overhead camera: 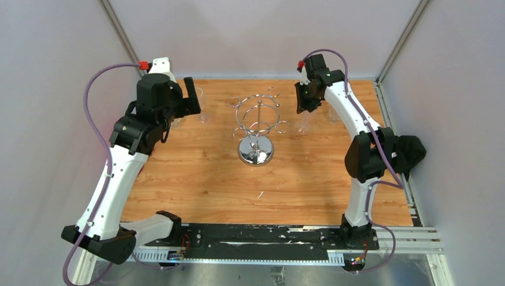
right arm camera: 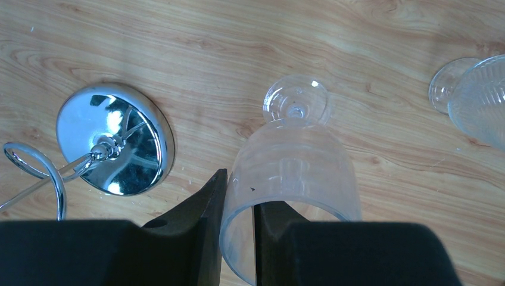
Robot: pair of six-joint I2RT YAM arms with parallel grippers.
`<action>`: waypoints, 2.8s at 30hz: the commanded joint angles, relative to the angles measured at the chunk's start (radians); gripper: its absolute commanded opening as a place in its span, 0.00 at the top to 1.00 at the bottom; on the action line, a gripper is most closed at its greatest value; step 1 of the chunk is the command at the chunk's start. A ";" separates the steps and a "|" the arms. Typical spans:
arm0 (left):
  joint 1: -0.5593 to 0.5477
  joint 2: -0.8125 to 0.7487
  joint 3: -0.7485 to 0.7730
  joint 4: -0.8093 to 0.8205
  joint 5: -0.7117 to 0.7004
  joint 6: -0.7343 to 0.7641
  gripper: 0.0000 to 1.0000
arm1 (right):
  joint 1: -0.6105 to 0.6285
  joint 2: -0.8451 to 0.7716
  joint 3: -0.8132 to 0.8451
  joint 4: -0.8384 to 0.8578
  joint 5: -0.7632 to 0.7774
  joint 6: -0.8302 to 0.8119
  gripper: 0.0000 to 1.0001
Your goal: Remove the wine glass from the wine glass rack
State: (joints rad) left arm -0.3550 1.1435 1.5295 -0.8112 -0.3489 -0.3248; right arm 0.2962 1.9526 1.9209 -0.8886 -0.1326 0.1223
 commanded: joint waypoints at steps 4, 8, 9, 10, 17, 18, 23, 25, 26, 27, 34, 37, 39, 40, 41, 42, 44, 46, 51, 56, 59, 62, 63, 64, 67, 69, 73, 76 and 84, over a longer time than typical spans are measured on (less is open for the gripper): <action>0.004 0.007 -0.011 0.031 -0.007 0.006 0.00 | -0.018 0.026 -0.020 0.011 -0.022 -0.010 1.00; 0.004 0.010 -0.011 0.031 -0.003 0.006 0.00 | -0.022 0.037 -0.029 0.016 -0.031 -0.007 1.00; 0.004 0.010 -0.011 0.031 -0.003 0.006 0.00 | -0.022 0.039 -0.031 0.016 -0.033 -0.007 1.00; 0.004 0.010 -0.011 0.031 -0.002 0.006 0.00 | -0.021 0.041 -0.032 0.016 -0.035 -0.008 1.00; 0.004 0.013 -0.013 0.034 -0.004 0.010 0.00 | -0.022 0.052 -0.036 0.017 -0.040 -0.005 1.00; 0.004 0.014 -0.012 0.033 -0.003 0.010 0.00 | -0.022 0.052 -0.036 0.016 -0.043 -0.006 1.00; 0.004 0.018 -0.011 0.034 0.001 0.009 0.00 | -0.022 0.045 -0.045 0.014 -0.047 -0.002 1.00; 0.004 0.020 -0.009 0.034 0.001 0.009 0.00 | -0.022 0.039 -0.046 0.006 -0.047 0.000 0.98; 0.004 0.020 -0.008 0.033 0.001 0.009 0.00 | -0.022 0.034 -0.046 0.004 -0.046 0.000 0.93; 0.004 0.022 -0.006 0.032 0.002 0.009 0.00 | -0.021 0.029 -0.048 0.002 -0.045 0.001 0.85; 0.004 0.021 -0.004 0.032 0.019 0.009 0.00 | -0.019 -0.007 -0.045 -0.008 -0.035 0.005 0.41; 0.004 0.017 -0.007 0.033 0.019 0.009 0.00 | -0.019 -0.024 -0.038 -0.014 -0.029 0.003 0.22; 0.004 0.016 -0.008 0.032 0.018 0.010 0.00 | -0.019 -0.038 -0.034 -0.018 -0.029 0.001 0.17; 0.004 0.015 -0.009 0.033 0.018 0.010 0.00 | -0.019 -0.046 -0.033 -0.019 -0.029 0.002 0.16; 0.004 0.016 -0.009 0.032 0.018 0.010 0.00 | -0.019 -0.054 -0.033 -0.020 -0.030 0.001 0.15; 0.004 0.015 -0.009 0.033 0.018 0.009 0.00 | -0.019 -0.063 -0.031 -0.021 -0.033 0.002 0.14; 0.004 0.015 -0.012 0.032 0.018 0.009 0.00 | -0.016 -0.080 -0.028 -0.022 -0.040 0.002 0.13; 0.004 0.017 -0.013 0.032 0.019 0.008 0.00 | -0.012 -0.096 -0.022 -0.027 -0.040 0.002 0.13; 0.004 0.017 -0.014 0.034 0.024 0.005 0.00 | -0.001 -0.150 -0.006 -0.035 -0.040 0.003 0.13; 0.004 0.018 -0.012 0.035 0.032 0.002 0.00 | 0.019 -0.214 0.001 -0.035 -0.014 0.008 0.13; 0.004 0.016 -0.012 0.034 0.037 0.000 0.00 | 0.025 -0.254 -0.001 -0.036 0.011 0.015 0.12; 0.004 0.010 -0.017 0.041 0.040 0.002 0.00 | 0.031 -0.302 -0.005 -0.043 0.046 0.028 0.11; 0.004 0.006 -0.019 0.044 0.042 0.003 0.00 | 0.033 -0.321 -0.011 -0.042 0.057 0.031 0.10; 0.004 0.001 -0.022 0.049 0.044 0.003 0.00 | 0.033 -0.347 -0.019 -0.039 0.067 0.034 0.09; 0.004 -0.015 -0.038 0.067 0.050 0.003 0.00 | 0.036 -0.425 -0.077 -0.004 0.105 0.041 0.08; 0.004 -0.027 -0.049 0.083 0.057 0.002 0.00 | 0.036 -0.488 -0.135 0.039 0.148 0.041 0.07; 0.004 -0.038 -0.047 0.090 0.075 0.001 0.00 | 0.038 -0.602 -0.244 0.099 0.232 0.035 0.06; 0.004 -0.046 -0.046 0.090 0.080 -0.002 0.00 | 0.038 -0.654 -0.292 0.116 0.254 0.030 0.05; 0.004 -0.048 -0.039 0.089 0.089 -0.005 0.00 | 0.038 -0.713 -0.341 0.128 0.251 0.024 0.04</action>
State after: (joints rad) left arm -0.3550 1.1088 1.4883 -0.7387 -0.2718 -0.3256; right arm 0.3202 1.2686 1.6009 -0.7811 0.0910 0.1482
